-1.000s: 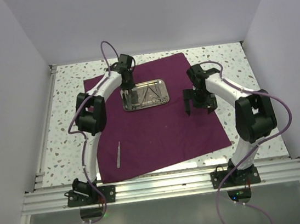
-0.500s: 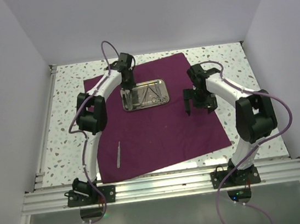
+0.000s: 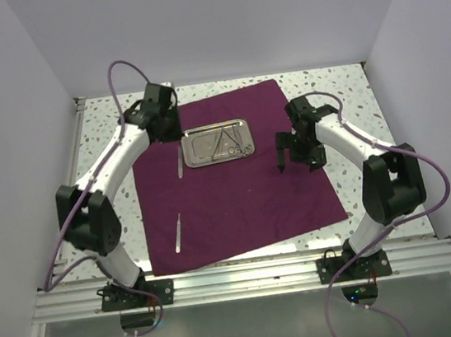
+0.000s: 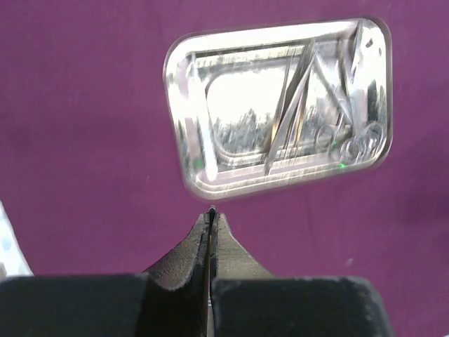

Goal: Open and lay out the surgical kit
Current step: Place the medical item in the surgical kit, then pick up the medical item from the container.

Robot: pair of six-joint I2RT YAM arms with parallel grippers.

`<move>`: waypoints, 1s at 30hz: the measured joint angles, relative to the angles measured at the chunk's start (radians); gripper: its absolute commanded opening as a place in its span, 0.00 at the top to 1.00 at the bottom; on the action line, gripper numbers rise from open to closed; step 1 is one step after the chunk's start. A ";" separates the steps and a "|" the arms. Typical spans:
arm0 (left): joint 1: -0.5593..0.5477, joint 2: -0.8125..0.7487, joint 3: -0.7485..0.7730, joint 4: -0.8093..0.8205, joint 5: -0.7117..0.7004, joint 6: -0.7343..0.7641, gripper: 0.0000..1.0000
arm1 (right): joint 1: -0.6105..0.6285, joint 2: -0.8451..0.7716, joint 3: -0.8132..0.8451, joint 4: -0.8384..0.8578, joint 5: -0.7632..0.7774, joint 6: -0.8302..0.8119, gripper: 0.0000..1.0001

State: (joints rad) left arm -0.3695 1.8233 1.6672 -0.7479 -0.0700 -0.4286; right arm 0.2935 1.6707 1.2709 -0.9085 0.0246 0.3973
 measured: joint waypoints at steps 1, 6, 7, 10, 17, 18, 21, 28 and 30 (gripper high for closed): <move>-0.001 -0.068 -0.082 0.010 0.000 -0.002 1.00 | 0.000 -0.002 -0.011 0.006 -0.006 0.003 0.04; -0.015 -0.306 -0.508 0.053 -0.002 -0.036 1.00 | 0.000 -0.018 -0.064 0.015 -0.025 0.008 0.04; -0.020 -0.322 -0.566 0.053 -0.001 -0.044 1.00 | 0.000 -0.024 -0.074 0.016 -0.027 0.010 0.04; -0.043 -0.366 -0.743 0.059 0.010 -0.079 1.00 | 0.000 -0.043 -0.101 0.019 -0.039 0.011 0.04; -0.079 -0.448 -0.876 0.080 0.021 -0.152 0.65 | 0.000 -0.075 -0.135 0.023 -0.045 0.014 0.04; -0.080 -0.453 -0.876 0.084 0.019 -0.162 0.57 | 0.000 -0.075 -0.137 0.025 -0.046 0.014 0.04; -0.083 -0.460 -0.862 0.080 0.014 -0.180 0.54 | 0.000 -0.075 -0.143 0.028 -0.047 0.019 0.04; -0.081 -0.330 -0.602 0.077 -0.011 -0.160 0.59 | 0.000 -0.076 -0.144 0.028 -0.046 0.022 0.04; -0.077 -0.228 -0.478 0.079 -0.020 -0.141 0.61 | 0.000 -0.076 -0.144 0.027 -0.043 0.022 0.04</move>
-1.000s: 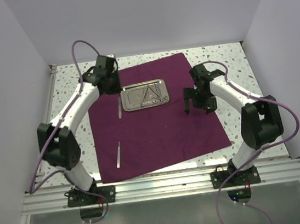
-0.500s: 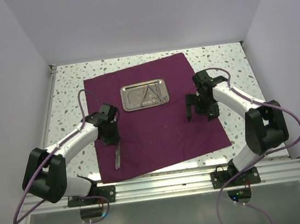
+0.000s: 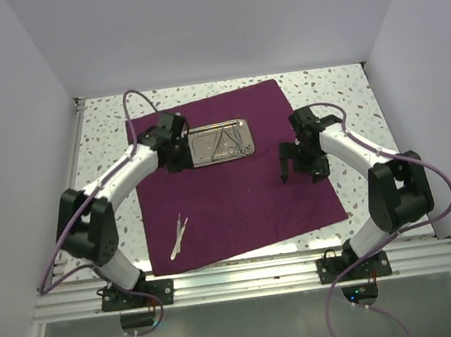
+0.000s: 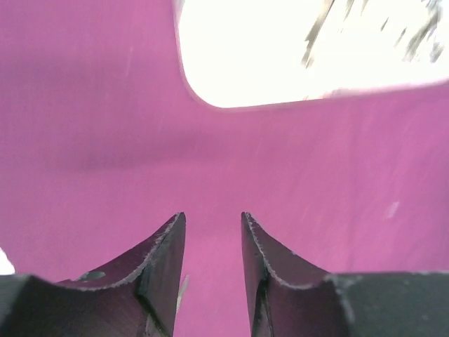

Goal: Open and lay out the surgical kit
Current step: Pick up the medical item from the container.

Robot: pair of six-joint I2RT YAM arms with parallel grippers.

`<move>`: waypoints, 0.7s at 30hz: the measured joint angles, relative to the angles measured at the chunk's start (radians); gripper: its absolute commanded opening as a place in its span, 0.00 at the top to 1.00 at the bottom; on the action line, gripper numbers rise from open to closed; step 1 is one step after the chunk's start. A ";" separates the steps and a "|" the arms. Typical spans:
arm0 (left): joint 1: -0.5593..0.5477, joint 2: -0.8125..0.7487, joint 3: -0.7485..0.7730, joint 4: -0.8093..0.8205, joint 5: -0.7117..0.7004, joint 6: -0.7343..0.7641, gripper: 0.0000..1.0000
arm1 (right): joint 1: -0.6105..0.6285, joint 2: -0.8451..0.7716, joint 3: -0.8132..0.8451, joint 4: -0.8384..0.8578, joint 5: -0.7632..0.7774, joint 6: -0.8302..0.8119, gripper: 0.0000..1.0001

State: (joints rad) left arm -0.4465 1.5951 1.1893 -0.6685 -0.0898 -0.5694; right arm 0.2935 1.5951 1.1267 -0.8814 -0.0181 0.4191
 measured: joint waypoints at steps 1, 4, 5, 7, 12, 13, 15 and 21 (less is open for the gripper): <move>0.002 0.045 0.052 0.005 -0.004 0.010 0.62 | 0.000 0.000 0.000 -0.002 0.000 0.000 0.04; 0.021 0.233 0.250 0.007 -0.023 0.040 0.66 | 0.000 0.000 0.002 -0.005 0.002 -0.002 0.04; 0.028 0.296 0.312 0.008 -0.028 0.050 0.66 | 0.000 0.000 0.004 -0.010 0.005 -0.003 0.04; 0.043 0.414 0.441 -0.006 -0.041 0.068 0.67 | 0.000 0.000 0.013 -0.018 0.017 -0.007 0.03; 0.077 0.663 0.732 -0.043 -0.057 0.107 0.67 | 0.000 0.005 0.061 -0.036 0.059 -0.024 0.03; 0.081 0.693 0.774 -0.053 -0.060 0.111 0.67 | 0.000 0.008 0.074 -0.041 0.066 -0.028 0.03; 0.088 0.759 0.862 -0.066 -0.068 0.122 0.68 | 0.000 0.021 0.097 -0.045 0.085 -0.035 0.02; 0.105 0.836 0.935 -0.086 -0.075 0.143 0.68 | 0.000 0.095 0.145 -0.053 0.113 -0.049 0.03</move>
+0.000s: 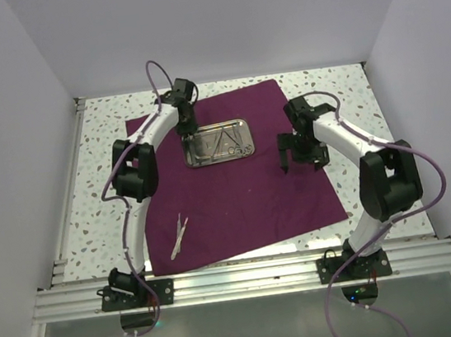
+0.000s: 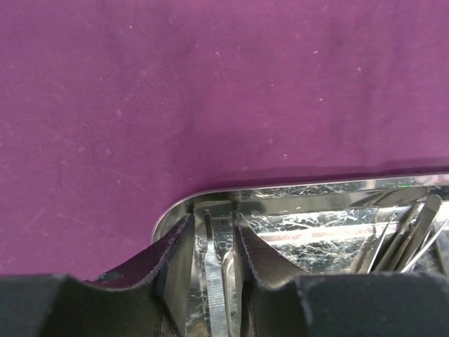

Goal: Open and lay out the surgical kit
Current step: Pick up the medical item from the container.

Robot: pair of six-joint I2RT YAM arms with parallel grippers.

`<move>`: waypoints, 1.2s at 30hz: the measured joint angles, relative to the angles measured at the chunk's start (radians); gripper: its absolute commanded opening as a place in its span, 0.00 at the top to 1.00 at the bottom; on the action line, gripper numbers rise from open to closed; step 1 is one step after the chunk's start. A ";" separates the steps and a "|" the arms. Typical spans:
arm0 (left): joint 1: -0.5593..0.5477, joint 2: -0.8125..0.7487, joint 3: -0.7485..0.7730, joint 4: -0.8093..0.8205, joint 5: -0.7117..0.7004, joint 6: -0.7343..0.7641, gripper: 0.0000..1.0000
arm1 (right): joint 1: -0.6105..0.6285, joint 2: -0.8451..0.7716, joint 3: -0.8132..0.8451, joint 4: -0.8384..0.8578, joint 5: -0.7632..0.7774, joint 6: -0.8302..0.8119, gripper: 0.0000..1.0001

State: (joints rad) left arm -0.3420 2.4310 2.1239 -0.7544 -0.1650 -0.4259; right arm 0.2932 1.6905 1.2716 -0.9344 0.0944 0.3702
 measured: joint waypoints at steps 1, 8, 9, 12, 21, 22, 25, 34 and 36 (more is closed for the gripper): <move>0.002 0.006 0.000 -0.002 0.000 0.000 0.69 | -0.001 0.010 0.006 -0.001 0.001 -0.001 0.03; 0.006 0.010 -0.006 0.004 0.024 0.000 0.79 | -0.003 0.089 0.060 -0.011 0.005 -0.013 0.03; 0.007 0.008 -0.016 0.012 0.027 0.000 0.80 | -0.003 0.095 0.065 -0.012 0.005 -0.013 0.03; 0.008 -0.011 -0.057 0.045 0.034 -0.003 0.83 | -0.004 0.103 0.073 -0.015 0.006 -0.014 0.03; 0.008 -0.034 -0.108 0.083 0.026 -0.008 0.90 | -0.008 0.104 0.073 -0.019 0.012 -0.016 0.03; 0.008 -0.028 -0.100 0.080 0.024 -0.008 0.91 | -0.009 0.104 0.073 -0.019 0.012 -0.016 0.03; 0.008 -0.011 -0.070 0.068 0.021 -0.008 1.00 | -0.011 0.104 0.073 -0.019 0.012 -0.016 0.03; 0.006 0.006 -0.025 0.032 0.029 0.004 1.00 | -0.015 0.101 0.068 -0.012 0.006 -0.014 0.03; 0.007 0.005 -0.019 0.025 0.035 0.004 1.00 | -0.015 0.096 0.059 -0.009 -0.005 -0.012 0.03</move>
State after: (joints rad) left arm -0.3351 2.4363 2.1052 -0.7296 -0.1295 -0.4217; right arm 0.2783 1.7866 1.3308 -0.9432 0.0895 0.3584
